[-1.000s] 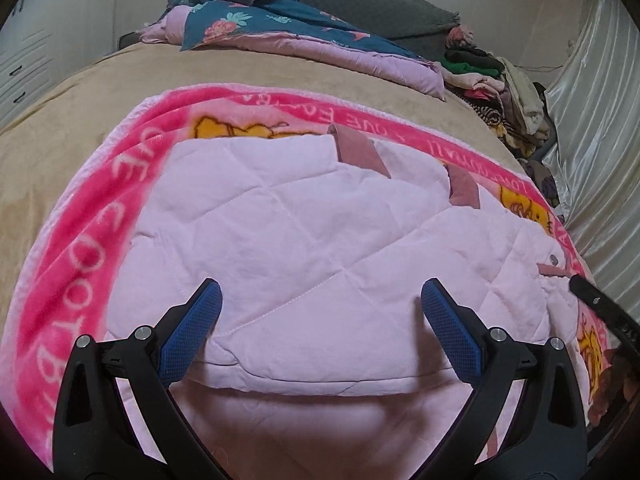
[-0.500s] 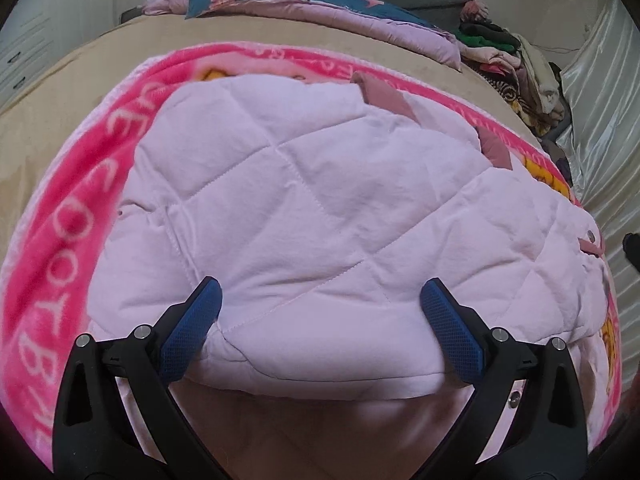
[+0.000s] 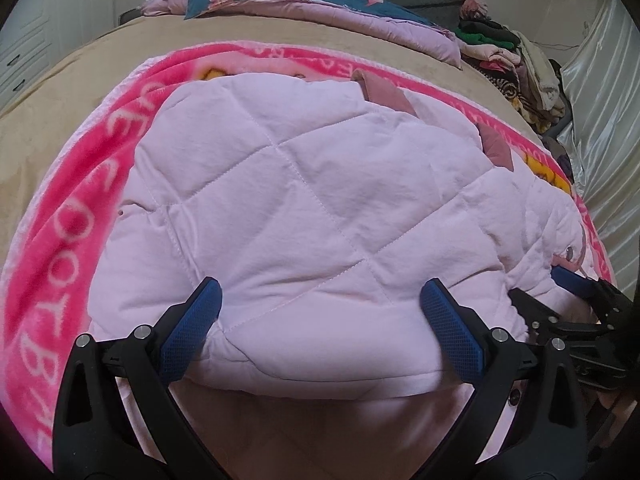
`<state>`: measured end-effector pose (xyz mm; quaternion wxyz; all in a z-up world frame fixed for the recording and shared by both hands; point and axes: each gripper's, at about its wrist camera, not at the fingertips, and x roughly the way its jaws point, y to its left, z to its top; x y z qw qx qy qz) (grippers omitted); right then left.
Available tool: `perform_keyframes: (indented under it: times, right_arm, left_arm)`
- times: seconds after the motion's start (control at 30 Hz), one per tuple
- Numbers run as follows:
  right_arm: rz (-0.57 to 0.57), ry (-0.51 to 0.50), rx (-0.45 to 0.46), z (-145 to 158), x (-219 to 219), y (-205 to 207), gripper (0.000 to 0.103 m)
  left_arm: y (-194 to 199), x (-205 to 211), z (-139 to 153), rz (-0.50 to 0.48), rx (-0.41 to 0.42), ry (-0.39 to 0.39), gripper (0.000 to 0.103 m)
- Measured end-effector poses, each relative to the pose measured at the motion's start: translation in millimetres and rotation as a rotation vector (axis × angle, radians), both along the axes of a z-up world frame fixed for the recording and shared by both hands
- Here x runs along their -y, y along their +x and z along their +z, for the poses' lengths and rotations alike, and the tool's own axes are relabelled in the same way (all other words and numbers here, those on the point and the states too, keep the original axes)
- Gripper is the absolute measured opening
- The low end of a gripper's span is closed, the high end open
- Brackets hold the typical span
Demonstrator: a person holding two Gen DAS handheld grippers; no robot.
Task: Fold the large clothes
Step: 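Open the right tool and withdraw both tools above the jacket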
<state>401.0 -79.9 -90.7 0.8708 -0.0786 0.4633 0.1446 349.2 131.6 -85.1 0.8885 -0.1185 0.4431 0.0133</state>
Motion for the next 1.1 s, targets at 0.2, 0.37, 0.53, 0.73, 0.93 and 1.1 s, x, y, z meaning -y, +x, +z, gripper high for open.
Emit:
perform_keyframes:
  times: [0.2, 0.37, 0.53, 0.73, 0.93, 1.1]
  right_arm:
    - [-0.017, 0.026, 0.031, 2, 4, -7, 0.098]
    - [-0.024, 0.084, 0.039, 12, 14, -17, 0.098]
    - [-0.039, 0.214, 0.035, 32, 28, -33, 0.097]
    - [-0.046, 0.252, 0.068, 52, 36, -56, 0.098]
    - [-0.066, 0.274, 0.119, 73, 47, -77, 0.098]
    - [-0.077, 0.296, 0.138, 83, 55, -92, 0.098]
  left_arm:
    - [-4, 1, 13, 0.005, -0.014, 0.018, 0.094]
    - [-8, 1, 23, 0.021, 0.010, 0.016, 0.094]
    - [-14, -1, 33, 0.029, 0.030, -0.005, 0.094]
    - [-21, 1, 46, 0.028, 0.050, -0.009, 0.094]
    - [-32, 3, 56, 0.028, 0.067, -0.010, 0.094]
    - [-42, 2, 66, 0.027, 0.090, -0.009, 0.094]
